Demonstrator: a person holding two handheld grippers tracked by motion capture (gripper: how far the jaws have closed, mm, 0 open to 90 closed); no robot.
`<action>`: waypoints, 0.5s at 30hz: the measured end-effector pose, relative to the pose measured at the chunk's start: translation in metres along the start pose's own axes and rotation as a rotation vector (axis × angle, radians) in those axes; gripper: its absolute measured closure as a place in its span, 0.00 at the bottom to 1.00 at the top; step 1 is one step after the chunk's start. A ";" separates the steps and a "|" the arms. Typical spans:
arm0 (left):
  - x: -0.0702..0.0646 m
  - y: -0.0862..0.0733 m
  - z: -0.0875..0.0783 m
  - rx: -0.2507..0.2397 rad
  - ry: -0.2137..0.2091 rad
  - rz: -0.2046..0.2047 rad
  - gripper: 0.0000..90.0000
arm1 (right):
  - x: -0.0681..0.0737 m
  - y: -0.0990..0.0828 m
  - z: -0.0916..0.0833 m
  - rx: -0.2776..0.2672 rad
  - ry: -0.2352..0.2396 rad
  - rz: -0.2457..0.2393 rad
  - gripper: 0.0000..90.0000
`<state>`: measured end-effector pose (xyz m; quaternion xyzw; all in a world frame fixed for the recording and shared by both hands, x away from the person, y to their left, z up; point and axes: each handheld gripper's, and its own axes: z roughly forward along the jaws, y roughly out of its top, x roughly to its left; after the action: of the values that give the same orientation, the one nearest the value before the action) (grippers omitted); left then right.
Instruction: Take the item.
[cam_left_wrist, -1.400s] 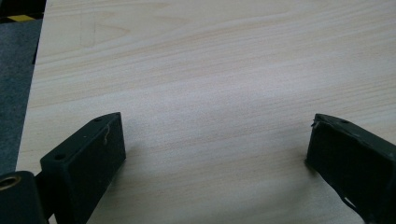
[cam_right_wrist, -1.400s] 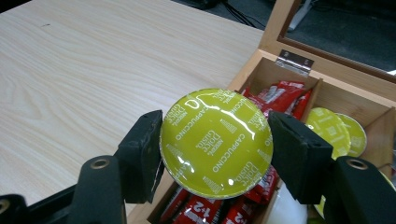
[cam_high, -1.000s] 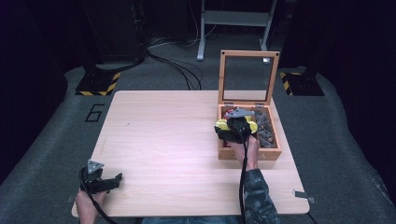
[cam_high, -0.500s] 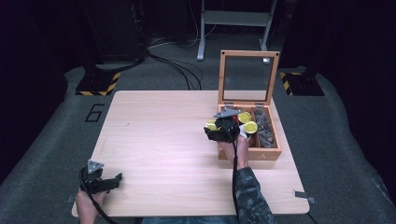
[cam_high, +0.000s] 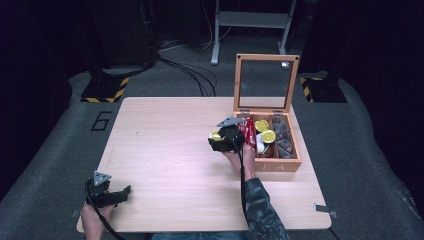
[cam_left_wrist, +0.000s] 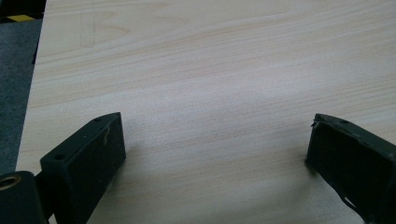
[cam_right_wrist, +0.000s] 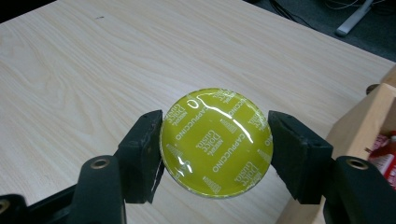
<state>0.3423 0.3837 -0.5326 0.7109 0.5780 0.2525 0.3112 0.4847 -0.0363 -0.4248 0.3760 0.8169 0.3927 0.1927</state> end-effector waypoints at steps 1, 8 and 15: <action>0.000 0.000 0.000 0.001 -0.001 -0.002 0.05 | 0.001 0.000 0.002 0.003 0.001 -0.001 0.42; 0.000 0.000 0.000 0.004 -0.001 0.000 0.05 | 0.009 0.002 0.019 0.022 0.022 -0.021 0.42; 0.000 0.000 0.000 0.002 0.000 -0.001 0.05 | 0.016 0.003 0.033 0.037 0.037 -0.017 0.42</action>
<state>0.3423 0.3836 -0.5325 0.7108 0.5787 0.2515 0.3108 0.4956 -0.0064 -0.4434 0.3651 0.8307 0.3826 0.1739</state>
